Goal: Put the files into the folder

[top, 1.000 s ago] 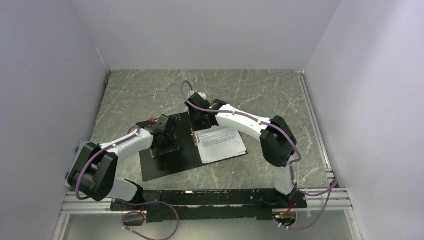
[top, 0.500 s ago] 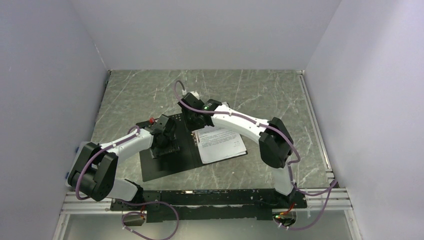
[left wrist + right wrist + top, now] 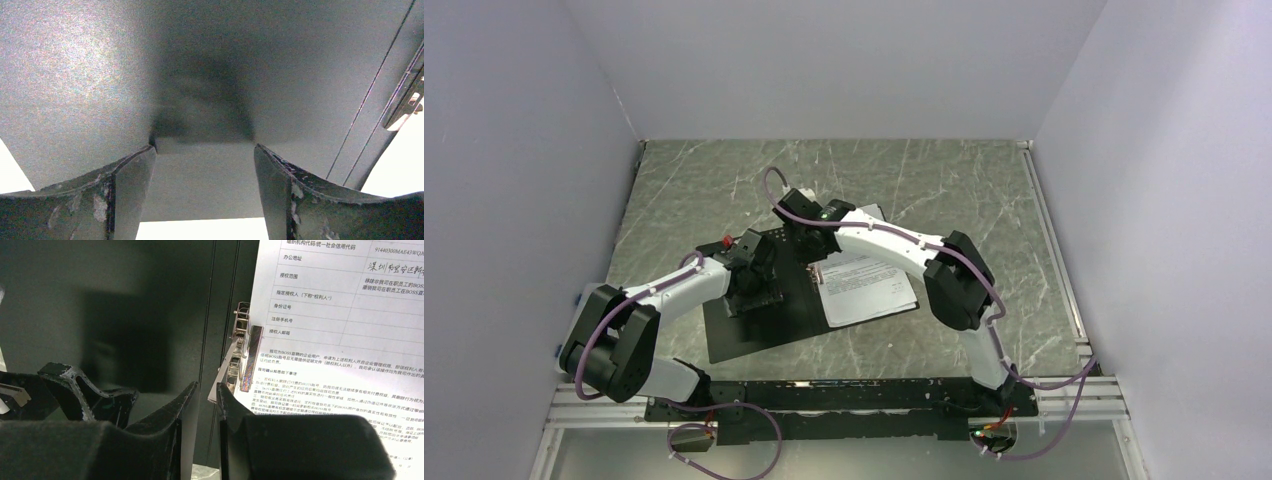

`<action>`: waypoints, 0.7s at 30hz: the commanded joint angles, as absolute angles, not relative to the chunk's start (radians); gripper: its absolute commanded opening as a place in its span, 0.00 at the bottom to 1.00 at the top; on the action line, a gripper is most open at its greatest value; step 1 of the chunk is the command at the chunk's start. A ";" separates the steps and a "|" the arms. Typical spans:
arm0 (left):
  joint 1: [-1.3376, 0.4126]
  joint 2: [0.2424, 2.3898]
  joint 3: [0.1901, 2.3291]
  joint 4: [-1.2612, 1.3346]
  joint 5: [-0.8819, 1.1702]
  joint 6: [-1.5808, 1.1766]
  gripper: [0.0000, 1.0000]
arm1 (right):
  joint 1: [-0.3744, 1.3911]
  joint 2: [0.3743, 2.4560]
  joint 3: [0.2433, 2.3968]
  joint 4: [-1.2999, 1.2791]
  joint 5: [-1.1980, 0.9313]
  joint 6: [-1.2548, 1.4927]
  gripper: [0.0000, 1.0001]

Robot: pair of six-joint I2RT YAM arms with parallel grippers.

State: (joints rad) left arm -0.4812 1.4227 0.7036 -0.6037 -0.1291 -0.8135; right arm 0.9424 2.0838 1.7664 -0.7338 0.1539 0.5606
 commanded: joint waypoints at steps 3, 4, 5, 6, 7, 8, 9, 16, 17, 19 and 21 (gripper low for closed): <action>-0.486 1.529 0.563 -0.506 0.027 -0.870 0.79 | 0.957 2.096 1.814 -0.770 0.193 0.540 0.22; -0.486 1.531 0.563 -0.505 0.028 -0.870 0.79 | 0.957 2.096 1.811 -0.772 0.196 0.540 0.21; -0.486 1.534 0.563 -0.504 0.029 -0.870 0.79 | 0.960 2.093 1.808 -0.772 0.198 0.539 0.20; -0.485 1.537 0.563 -0.503 0.030 -0.871 0.79 | 0.961 2.093 1.804 -0.773 0.200 0.538 0.20; -0.486 1.538 0.563 -0.501 0.031 -0.871 0.79 | 0.962 2.092 1.800 -0.774 0.201 0.538 0.20; -0.485 1.541 0.563 -0.500 0.031 -0.871 0.79 | 0.965 2.090 1.797 -0.775 0.201 0.537 0.18; -0.485 1.544 0.563 -0.498 0.031 -0.872 0.79 | 0.967 2.089 1.797 -0.778 0.203 0.536 0.18; -0.483 1.560 0.560 -0.484 0.044 -0.883 0.79 | 0.977 2.090 1.786 -0.793 0.217 0.528 0.14; -0.482 1.561 0.560 -0.484 0.046 -0.885 0.79 | 0.978 2.091 1.785 -0.797 0.220 0.527 0.14; -0.482 1.560 0.560 -0.484 0.047 -0.887 0.79 | 0.981 2.089 1.780 -0.800 0.224 0.524 0.12; -0.480 1.560 0.560 -0.485 0.046 -0.887 0.79 | 0.983 2.089 1.773 -0.803 0.225 0.521 0.11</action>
